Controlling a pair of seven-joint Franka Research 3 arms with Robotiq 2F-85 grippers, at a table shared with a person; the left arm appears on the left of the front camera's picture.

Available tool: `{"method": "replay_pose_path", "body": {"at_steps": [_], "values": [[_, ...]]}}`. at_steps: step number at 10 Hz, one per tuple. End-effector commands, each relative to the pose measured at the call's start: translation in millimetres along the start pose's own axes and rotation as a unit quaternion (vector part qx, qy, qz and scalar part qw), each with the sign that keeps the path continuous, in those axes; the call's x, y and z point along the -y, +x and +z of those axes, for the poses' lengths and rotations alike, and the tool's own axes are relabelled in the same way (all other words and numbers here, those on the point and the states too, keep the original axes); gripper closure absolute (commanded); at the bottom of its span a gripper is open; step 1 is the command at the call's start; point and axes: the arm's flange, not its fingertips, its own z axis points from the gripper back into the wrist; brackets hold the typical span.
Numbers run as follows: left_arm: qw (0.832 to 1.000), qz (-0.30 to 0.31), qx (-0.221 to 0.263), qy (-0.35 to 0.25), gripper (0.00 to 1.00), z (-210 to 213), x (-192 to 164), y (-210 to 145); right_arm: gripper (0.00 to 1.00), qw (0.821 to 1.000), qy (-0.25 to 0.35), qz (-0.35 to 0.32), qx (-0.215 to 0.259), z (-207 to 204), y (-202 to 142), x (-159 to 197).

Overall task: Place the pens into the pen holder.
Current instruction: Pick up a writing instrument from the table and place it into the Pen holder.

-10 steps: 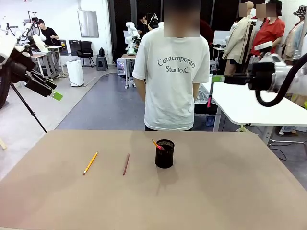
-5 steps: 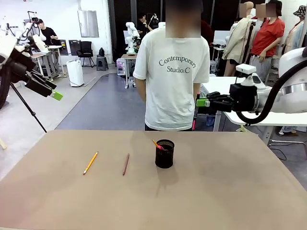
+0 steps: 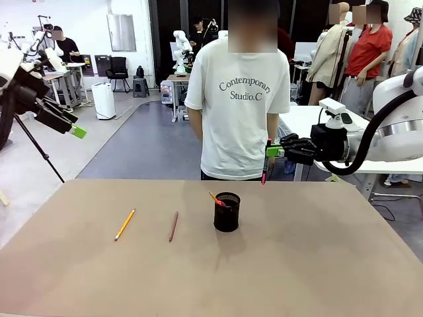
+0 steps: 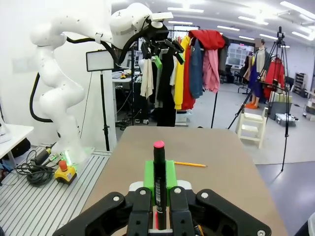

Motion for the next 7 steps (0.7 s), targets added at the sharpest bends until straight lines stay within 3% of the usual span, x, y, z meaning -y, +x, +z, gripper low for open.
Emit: {"method": "replay_pose_path", "body": {"at_steps": [1,3,7], "values": [[1.000,-0.001,0.010,-0.003,0.00,0.6,-0.4,0.6,1.00,1.000,0.005,0.003,0.002,-3.8,4.7,-7.1],[1.000,-0.001,0.010,-0.003,0.00,0.6,-0.4,0.6,1.00,1.000,0.001,0.001,0.001,-0.6,1.0,-0.5],[1.000,-0.001,0.010,-0.003,0.00,0.6,-0.4,0.6,1.00,0.999,-0.021,-0.024,-0.014,-15.4,-46.7,42.8]]}}
